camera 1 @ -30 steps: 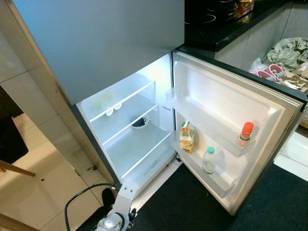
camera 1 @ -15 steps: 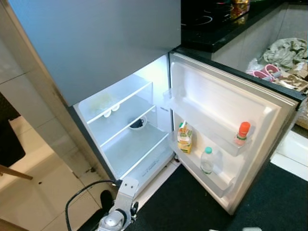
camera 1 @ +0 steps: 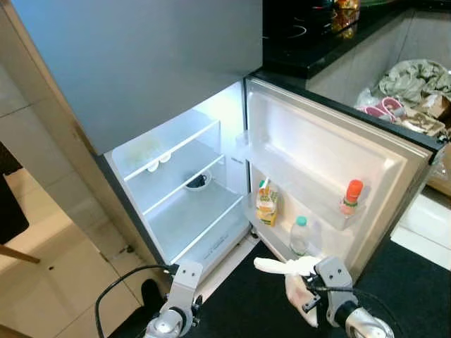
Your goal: Restocking fridge
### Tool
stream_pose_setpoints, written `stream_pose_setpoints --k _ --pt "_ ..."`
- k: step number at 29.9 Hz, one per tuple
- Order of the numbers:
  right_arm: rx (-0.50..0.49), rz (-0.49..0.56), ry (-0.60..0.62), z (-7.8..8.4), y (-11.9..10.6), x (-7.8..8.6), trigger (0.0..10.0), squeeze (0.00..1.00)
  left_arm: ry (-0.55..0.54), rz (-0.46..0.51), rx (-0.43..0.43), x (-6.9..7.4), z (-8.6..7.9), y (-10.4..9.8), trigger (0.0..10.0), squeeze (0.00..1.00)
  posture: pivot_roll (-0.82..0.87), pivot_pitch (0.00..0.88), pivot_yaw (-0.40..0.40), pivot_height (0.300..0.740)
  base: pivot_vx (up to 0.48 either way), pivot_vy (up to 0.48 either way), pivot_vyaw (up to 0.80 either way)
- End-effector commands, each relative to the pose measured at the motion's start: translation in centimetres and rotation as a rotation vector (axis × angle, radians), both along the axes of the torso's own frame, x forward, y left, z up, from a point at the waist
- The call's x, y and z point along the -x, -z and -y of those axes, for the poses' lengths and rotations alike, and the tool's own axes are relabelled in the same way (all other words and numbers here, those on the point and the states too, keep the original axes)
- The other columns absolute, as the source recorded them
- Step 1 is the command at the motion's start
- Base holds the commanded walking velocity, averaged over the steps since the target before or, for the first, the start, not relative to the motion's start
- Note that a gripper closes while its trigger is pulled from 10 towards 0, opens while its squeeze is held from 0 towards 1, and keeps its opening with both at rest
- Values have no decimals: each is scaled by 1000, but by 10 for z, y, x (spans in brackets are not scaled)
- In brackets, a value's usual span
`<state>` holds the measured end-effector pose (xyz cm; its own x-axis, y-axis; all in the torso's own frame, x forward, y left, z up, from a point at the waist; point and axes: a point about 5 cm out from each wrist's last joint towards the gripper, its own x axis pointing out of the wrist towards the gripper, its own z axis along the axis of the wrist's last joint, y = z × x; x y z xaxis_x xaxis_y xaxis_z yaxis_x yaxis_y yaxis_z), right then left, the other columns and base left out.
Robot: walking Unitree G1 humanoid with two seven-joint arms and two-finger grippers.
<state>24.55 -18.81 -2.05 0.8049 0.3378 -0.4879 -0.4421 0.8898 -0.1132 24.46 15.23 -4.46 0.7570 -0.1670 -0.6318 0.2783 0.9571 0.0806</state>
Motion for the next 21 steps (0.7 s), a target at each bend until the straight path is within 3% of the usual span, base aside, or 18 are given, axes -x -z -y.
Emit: stream_pose_setpoints --k 1,3,6,9,12,19,21 --pt "18 -70 32 4 12 12 10000 0 -20 -25 -12 4 -4 4 10000 0 -139 41 78 726 0 0 0" --pt "72 -166 136 15 28 27 10000 0 -14 -28 -12 5 -3 4 10000 0 -137 38 78 726 0 0 0" --pt "66 -290 358 33 49 64 10000 0 -7 -28 -4 5 -1 4 10000 0 -137 34 83 726 0 0 0" --pt "62 -329 421 38 55 76 10000 0 1 -23 -7 4 -1 4 10000 0 -141 29 95 726 0 0 0" --pt "73 -398 564 50 65 106 10000 0 24 -28 -22 4 0 4 10000 0 -148 27 111 726 0 0 0" --pt "66 -399 673 61 67 118 10000 0 26 -15 -1 -3 3 -1 10000 0 -148 27 111 726 0 0 0" --pt "56 -400 713 63 67 120 10000 0 26 -8 1 -5 3 -2 10000 0 -148 27 111 726 0 0 -769"
